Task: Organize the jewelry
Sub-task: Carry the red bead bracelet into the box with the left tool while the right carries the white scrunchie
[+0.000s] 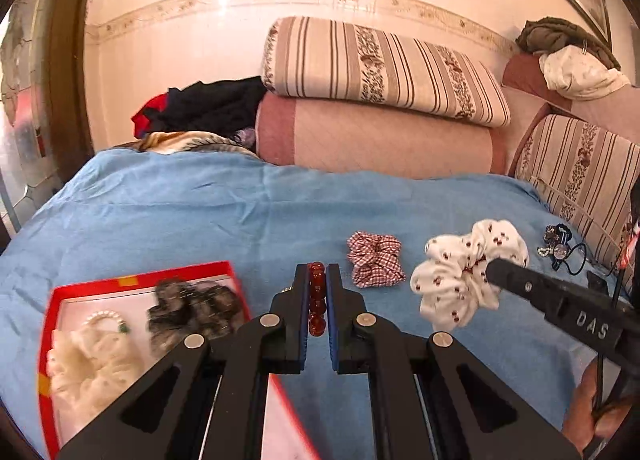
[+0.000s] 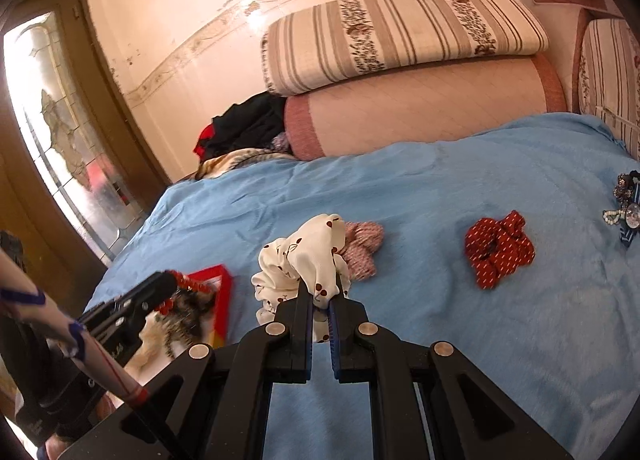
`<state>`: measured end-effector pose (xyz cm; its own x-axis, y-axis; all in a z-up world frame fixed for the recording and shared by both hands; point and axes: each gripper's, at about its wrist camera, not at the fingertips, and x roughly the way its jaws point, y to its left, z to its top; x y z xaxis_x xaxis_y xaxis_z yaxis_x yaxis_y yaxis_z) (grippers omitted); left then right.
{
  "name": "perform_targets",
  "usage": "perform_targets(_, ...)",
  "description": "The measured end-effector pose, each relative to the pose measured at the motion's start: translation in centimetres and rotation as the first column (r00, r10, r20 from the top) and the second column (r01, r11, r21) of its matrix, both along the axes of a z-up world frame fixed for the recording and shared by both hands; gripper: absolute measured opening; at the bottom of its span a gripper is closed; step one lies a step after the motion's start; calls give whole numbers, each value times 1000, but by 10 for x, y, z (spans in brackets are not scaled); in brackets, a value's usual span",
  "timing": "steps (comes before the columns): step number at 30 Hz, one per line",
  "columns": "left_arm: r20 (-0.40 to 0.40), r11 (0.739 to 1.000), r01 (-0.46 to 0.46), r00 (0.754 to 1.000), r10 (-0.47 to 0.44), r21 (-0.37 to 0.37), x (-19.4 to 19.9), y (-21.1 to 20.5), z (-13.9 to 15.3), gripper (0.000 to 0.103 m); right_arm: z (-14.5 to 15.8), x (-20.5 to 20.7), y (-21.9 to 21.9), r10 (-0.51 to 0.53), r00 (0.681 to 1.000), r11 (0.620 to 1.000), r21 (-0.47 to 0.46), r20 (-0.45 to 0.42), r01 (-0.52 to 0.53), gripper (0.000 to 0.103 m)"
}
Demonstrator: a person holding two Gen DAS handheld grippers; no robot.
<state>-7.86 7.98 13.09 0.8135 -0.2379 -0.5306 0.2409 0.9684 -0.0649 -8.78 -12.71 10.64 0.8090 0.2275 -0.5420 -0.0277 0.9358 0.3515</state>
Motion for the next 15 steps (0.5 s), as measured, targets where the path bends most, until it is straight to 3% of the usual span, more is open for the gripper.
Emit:
perform_targets(7,-13,995,-88,996,88,-53,-29,58,3,8,9,-20,42,75,997,997,-12,1,-75,7)
perform_targets(15,-68,974,-209,977,203,-90,-60,138,-15,8,17,-33,99,188,982,982,-35,8,-187,7)
